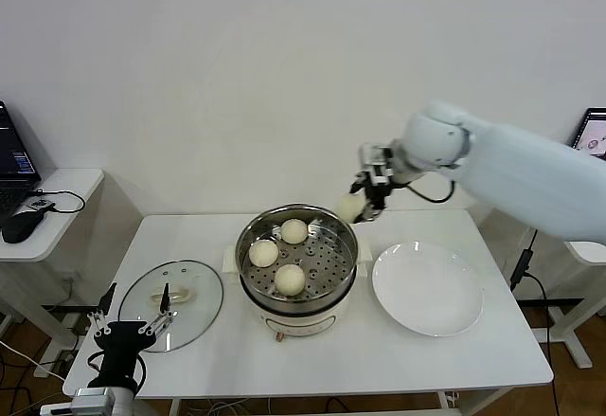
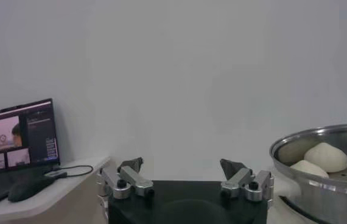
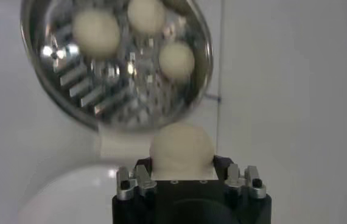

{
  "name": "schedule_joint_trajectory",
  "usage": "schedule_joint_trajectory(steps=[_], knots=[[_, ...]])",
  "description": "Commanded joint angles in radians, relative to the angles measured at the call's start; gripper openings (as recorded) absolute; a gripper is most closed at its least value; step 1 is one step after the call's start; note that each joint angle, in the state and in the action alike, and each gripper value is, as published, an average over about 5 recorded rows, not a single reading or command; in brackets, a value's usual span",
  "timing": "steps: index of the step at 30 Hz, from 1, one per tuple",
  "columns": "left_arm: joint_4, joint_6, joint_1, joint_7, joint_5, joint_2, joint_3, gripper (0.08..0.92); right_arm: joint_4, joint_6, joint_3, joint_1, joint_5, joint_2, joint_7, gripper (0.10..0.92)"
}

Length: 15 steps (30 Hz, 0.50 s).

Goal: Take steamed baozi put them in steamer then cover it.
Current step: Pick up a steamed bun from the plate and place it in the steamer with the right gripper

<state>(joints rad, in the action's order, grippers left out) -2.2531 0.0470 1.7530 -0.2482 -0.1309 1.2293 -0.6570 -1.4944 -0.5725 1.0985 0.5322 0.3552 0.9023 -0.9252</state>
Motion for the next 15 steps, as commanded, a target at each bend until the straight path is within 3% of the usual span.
schedule_joint_trajectory(steps=[1,15], knots=[[-0.003,-0.001,0.004,0.0,-0.003,0.002,-0.006,0.823,0.043,-0.125,0.063,-0.072,0.103,0.164,0.113,0.63],[0.003,-0.003,-0.002,-0.001,-0.008,0.007,-0.004,0.823,0.123,-0.128,0.056,-0.18,-0.027,0.187,0.11,0.628]])
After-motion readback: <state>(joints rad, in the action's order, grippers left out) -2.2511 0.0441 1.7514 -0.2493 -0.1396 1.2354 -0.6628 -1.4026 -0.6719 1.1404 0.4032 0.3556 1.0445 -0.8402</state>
